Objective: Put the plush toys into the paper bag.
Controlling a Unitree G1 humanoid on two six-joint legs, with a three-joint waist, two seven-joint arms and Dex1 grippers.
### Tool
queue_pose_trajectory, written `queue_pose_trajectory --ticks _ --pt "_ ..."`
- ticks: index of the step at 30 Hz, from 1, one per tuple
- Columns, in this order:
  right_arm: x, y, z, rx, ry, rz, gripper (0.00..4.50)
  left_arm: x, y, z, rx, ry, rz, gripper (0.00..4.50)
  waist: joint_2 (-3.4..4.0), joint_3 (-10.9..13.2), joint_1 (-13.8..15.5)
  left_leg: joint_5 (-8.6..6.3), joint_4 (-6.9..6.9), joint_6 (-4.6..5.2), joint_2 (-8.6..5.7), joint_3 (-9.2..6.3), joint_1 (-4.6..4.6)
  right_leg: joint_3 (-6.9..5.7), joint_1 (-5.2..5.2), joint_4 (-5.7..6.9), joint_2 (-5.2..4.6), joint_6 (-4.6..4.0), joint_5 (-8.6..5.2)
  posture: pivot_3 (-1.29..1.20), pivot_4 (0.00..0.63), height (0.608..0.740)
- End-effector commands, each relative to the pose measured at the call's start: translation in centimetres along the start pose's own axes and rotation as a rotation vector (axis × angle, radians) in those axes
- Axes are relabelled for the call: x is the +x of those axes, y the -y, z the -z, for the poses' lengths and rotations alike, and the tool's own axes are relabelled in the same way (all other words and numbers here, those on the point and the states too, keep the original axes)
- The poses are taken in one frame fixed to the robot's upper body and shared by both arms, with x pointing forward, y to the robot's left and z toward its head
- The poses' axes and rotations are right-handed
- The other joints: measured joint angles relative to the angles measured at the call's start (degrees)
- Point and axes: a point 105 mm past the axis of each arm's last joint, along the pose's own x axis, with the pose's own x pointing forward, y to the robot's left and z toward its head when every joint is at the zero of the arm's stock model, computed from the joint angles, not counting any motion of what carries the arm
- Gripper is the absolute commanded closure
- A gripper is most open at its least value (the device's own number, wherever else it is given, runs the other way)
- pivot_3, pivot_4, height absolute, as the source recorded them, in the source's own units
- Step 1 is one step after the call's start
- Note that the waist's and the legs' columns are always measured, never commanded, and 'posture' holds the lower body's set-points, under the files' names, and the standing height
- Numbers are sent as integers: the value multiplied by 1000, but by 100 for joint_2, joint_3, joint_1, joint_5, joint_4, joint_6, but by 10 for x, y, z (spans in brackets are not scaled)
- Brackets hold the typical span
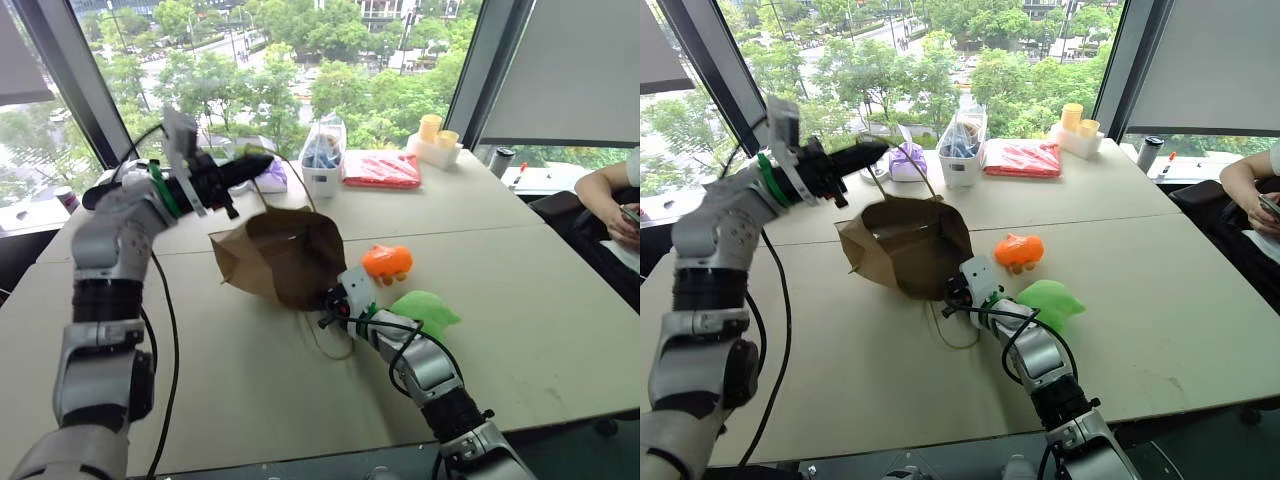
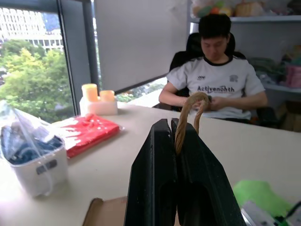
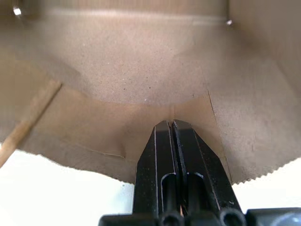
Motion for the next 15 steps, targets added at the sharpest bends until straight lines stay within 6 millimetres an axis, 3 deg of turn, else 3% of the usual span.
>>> queue_pose_trajectory --ticks 1,5,8,13,15 --pt "-20 10 -30 -16 85 23 4500 6 21 -1 20 13 70 4467 -1 1 5 0 1 0 0 -1 -2 0 -1 0 0 0 0 0 150 740" --pt "-54 20 -59 -23 154 58 4500 9 35 14 11 -2 101 4467 0 1 12 0 0 1 0 -2 -8 4 -11 0 -2 0 0 0 150 740" --pt "-92 28 -74 -30 175 75 3686 11 45 20 -8 -5 130 4500 0 0 41 -5 0 10 0 -3 -7 3 -9 0 -3 0 0 0 150 740" --pt "-132 44 -78 -51 138 157 1146 9 53 27 -18 -19 160 4500 0 1 60 -17 1 31 0 1 -5 3 -4 -6 -3 0 0 0 150 740" --pt "-153 55 -64 -66 58 202 74 8 58 30 -33 -29 177 4500 0 0 133 -17 2 31 0 4 -5 3 -2 -7 -3 0 0 0 150 740"
